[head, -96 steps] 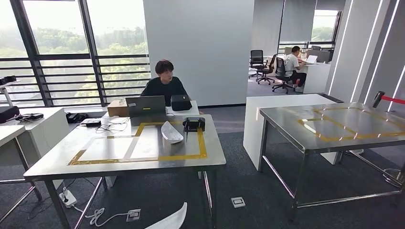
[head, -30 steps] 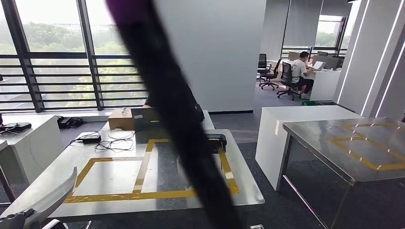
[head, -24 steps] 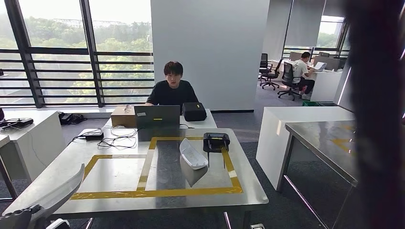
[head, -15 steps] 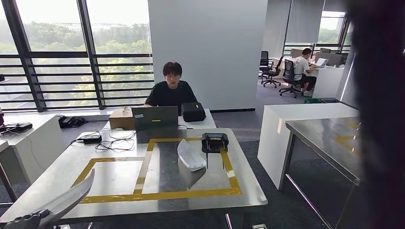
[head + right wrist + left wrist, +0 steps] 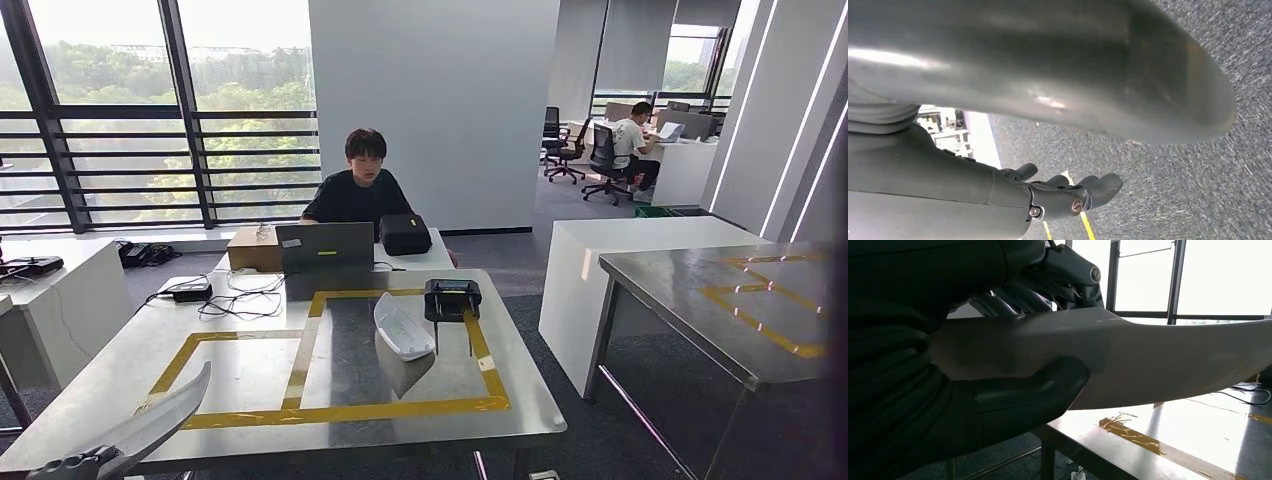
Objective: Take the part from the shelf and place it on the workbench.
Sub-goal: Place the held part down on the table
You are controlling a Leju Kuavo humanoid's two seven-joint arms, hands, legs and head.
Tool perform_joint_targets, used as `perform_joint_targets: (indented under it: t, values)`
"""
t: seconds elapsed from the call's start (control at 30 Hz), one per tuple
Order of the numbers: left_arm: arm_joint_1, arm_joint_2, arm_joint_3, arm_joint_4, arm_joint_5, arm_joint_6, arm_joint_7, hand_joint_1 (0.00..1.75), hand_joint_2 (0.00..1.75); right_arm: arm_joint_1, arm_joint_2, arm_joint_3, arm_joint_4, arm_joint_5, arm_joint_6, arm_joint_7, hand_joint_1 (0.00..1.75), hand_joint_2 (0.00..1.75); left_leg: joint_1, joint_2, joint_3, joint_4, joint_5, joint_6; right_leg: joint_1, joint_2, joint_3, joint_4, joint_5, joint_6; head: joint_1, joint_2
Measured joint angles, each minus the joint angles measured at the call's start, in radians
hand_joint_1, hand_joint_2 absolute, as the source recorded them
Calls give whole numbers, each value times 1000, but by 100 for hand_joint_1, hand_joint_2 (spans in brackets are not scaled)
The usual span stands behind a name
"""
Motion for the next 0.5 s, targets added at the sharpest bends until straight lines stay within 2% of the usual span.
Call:
perform_joint_targets:
  t: [0.07,0.1,0.17,0.2,0.23,0.27,0.3,0.33,0.37,0.4,0.5]
  values:
    - [-1,-1,0,-4,-5,1,1,175,175,-3,0,0,0,0,0,0,0,0,4,1,4,-4,0,13,-2,-2,-20,43,-26,11,3,0]
    - [-1,-3,-1,-6,-8,1,2,175,175,-4,0,0,0,0,0,0,0,0,6,1,6,-5,-1,17,-3,-4,-46,96,-51,16,4,0]
    - [-1,-6,-3,-7,-15,1,3,175,175,-5,0,0,0,0,2,0,0,0,6,2,7,-5,-5,23,-4,-4,-119,232,-102,23,8,0]
    - [0,-7,-4,-7,-16,0,4,175,175,-5,0,1,0,0,2,0,0,0,6,1,9,-4,-6,24,-5,-4,-148,277,-109,24,10,0]
    - [0,-9,-5,-7,-16,-2,4,175,175,-5,0,1,0,0,3,-1,0,0,6,1,11,-4,-8,23,-5,-4,-158,283,-95,24,12,0]
    - [0,-10,-5,-7,-16,-4,4,175,175,-5,0,1,0,0,3,-2,0,0,6,1,15,-4,-11,22,-5,-5,-147,248,-64,22,13,0]
    - [-1,-11,-6,-8,-16,-6,3,175,175,-5,0,2,0,0,2,-3,0,0,6,1,20,-4,-14,19,-5,-5,-118,179,-21,20,15,0]
    - [-2,-13,-6,-9,-16,-7,2,175,175,-6,0,2,0,0,1,-4,0,0,5,1,25,-4,-18,15,-4,-6,-83,106,10,16,15,0]
    - [-4,-13,-6,-9,-16,-8,1,175,175,-7,0,2,0,0,1,-4,0,0,3,0,27,-4,-22,11,-2,-5,-54,47,29,12,16,0]
    - [-5,-14,-6,-10,-16,-8,0,175,175,-8,0,3,0,0,0,-4,0,0,2,0,29,-4,-24,5,0,-5,-37,12,34,8,16,0]
    - [-7,-15,-7,-12,-16,-8,-1,175,175,-8,0,4,0,0,0,-4,0,0,1,0,31,-9,-28,-12,1,-5,-27,-6,28,-6,15,1]
